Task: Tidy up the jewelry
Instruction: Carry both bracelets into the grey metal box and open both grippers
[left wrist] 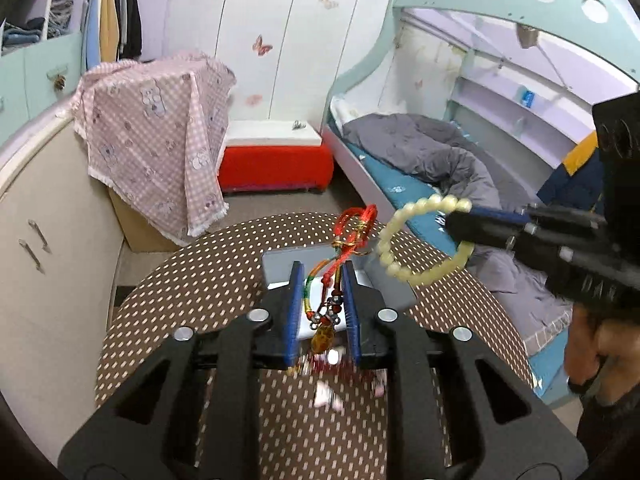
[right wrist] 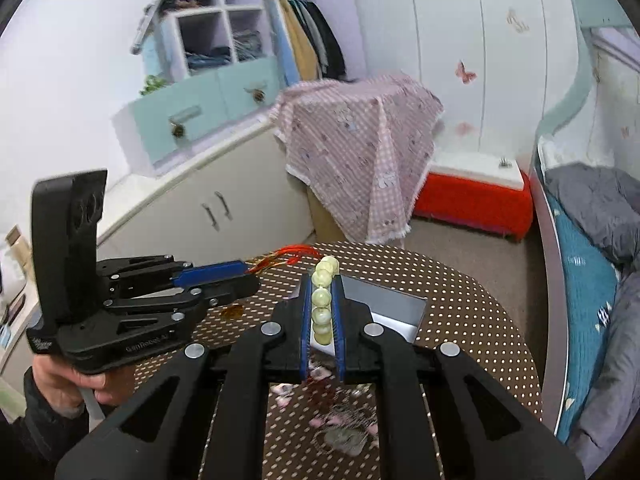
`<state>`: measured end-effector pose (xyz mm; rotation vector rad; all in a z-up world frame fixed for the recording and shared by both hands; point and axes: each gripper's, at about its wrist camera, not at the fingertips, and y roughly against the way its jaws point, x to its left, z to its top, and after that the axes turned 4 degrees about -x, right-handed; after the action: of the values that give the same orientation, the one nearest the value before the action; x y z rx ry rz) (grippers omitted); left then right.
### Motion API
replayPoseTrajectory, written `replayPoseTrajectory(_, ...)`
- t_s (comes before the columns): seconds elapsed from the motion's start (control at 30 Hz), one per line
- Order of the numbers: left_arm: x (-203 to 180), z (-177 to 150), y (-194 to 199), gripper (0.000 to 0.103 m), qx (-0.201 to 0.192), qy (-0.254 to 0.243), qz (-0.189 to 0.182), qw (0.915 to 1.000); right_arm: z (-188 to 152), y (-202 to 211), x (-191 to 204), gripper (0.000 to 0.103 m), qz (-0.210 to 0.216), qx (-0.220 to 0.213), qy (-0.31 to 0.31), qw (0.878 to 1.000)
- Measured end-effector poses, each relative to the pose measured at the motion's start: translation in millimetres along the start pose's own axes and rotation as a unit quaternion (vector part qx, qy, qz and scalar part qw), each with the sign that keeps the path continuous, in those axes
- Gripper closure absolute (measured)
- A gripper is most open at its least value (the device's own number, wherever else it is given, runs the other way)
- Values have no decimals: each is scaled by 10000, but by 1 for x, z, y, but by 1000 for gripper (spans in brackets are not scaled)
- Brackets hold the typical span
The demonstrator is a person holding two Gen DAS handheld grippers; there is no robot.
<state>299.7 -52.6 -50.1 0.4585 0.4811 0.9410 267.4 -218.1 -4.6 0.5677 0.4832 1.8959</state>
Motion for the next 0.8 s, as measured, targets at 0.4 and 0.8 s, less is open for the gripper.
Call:
replayPoseTrajectory(0.4,16,-11,-11,7,-185,265,958,9949,-16,-5,-52,7,-411,-108,-844,9955)
replayPoseTrajectory(0.8,2,-48,47,7,-709,67,1400,9876,-44,61,-30,7,-904,-703,-659,9912)
